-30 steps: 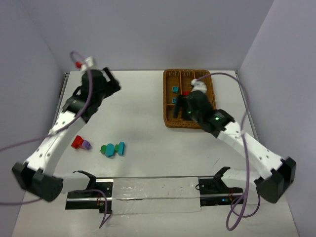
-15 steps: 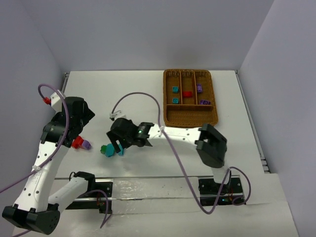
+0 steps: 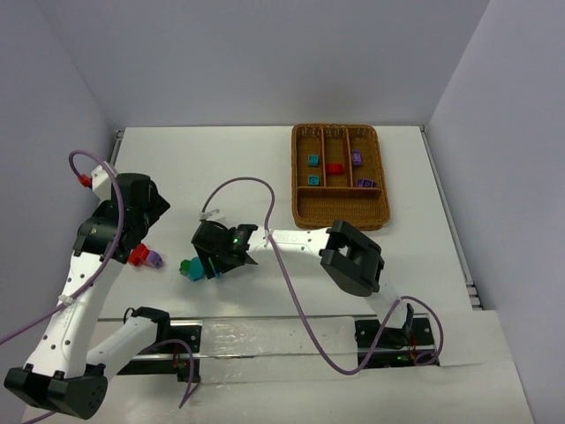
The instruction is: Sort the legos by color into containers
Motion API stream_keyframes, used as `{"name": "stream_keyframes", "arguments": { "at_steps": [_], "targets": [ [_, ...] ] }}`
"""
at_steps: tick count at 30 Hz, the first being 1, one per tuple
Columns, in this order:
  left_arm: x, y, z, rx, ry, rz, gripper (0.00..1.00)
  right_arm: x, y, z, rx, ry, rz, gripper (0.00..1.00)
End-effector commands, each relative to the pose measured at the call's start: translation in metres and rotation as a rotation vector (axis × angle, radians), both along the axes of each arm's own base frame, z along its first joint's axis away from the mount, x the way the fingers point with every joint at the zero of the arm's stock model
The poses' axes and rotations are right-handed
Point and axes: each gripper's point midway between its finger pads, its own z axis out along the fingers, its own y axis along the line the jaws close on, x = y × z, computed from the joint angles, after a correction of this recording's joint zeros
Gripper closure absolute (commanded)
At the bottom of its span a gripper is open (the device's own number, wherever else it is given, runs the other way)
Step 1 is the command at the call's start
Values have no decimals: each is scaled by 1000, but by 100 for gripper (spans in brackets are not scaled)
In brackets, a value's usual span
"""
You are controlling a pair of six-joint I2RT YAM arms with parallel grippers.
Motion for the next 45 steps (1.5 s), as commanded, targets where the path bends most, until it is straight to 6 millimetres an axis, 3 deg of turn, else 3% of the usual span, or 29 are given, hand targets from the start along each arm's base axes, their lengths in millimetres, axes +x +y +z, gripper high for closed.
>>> {"name": "stream_keyframes", "arguments": {
  "at_steps": [1, 13, 17, 22, 28, 42, 45],
  "targets": [
    [1, -1, 5, -15, -33, -9, 24, 1, 12, 3, 29, -6, -21, 22],
    [-2, -1, 9, -14, -48, -18, 25, -1, 19, 3, 25, -24, -20, 22],
    [-4, 0, 10, -12, -49, -18, 25, 4, 9, -3, -23, -45, -55, 20],
    [-4, -2, 10, -17, -53, -29, 25, 10, -14, 2, -56, -87, -101, 19],
    [-3, -6, 7, -32, -53, -45, 25, 11, -23, 16, -57, -112, -110, 19],
    [-3, -8, 4, -36, -56, -61, 25, 2, -2, 61, 31, -126, 76, 19],
    [-2, -9, 3, -39, -54, -66, 25, 2, 8, 62, 41, -120, 103, 20]
  ]
}}
